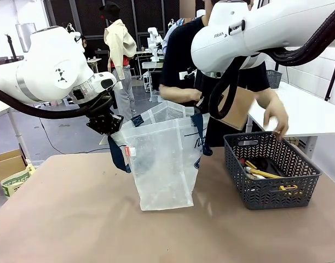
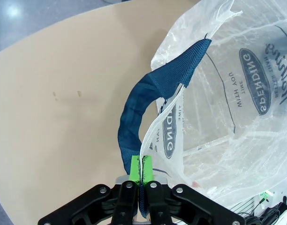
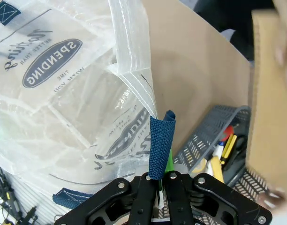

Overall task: Transfer purchased items from the store into the shopping bag.
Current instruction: Move the Reusable shopping bag to the right side of the table.

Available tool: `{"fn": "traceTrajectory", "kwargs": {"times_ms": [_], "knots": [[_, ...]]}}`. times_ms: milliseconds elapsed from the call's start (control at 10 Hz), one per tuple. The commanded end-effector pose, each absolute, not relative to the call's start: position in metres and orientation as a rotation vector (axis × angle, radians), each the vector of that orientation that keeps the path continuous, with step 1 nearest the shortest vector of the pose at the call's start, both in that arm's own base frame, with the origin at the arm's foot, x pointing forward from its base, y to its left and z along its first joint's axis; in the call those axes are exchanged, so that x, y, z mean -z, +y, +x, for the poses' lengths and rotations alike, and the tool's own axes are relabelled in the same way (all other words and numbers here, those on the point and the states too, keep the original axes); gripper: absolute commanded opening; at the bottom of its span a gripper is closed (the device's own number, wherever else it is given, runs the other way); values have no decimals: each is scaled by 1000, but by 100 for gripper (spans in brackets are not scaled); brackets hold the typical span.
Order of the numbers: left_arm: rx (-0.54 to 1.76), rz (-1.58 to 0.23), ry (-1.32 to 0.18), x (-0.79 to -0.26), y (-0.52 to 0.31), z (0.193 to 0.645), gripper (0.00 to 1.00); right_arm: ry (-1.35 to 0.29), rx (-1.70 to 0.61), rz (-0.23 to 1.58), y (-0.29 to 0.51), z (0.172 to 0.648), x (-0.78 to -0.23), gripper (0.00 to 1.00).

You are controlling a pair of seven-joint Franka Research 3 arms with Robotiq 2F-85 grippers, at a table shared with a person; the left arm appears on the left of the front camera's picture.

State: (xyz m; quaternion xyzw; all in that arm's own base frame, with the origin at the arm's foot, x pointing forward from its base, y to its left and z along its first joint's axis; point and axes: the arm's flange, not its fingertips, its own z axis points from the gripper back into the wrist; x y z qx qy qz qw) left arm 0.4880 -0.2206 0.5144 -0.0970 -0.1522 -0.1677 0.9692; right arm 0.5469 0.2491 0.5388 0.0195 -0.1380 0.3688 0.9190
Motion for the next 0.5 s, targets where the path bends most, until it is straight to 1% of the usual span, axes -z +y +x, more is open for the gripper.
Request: {"fn": "traceTrajectory", "kwargs": {"times_ms": [0,400], "knots": [[322,-193,-312,-515,-220,489,0,-284,-749,40,248,547,-538,0],[322,-193,-312,-515,-220,489,0,-284,-749,40,248,547,-538,0]]}}
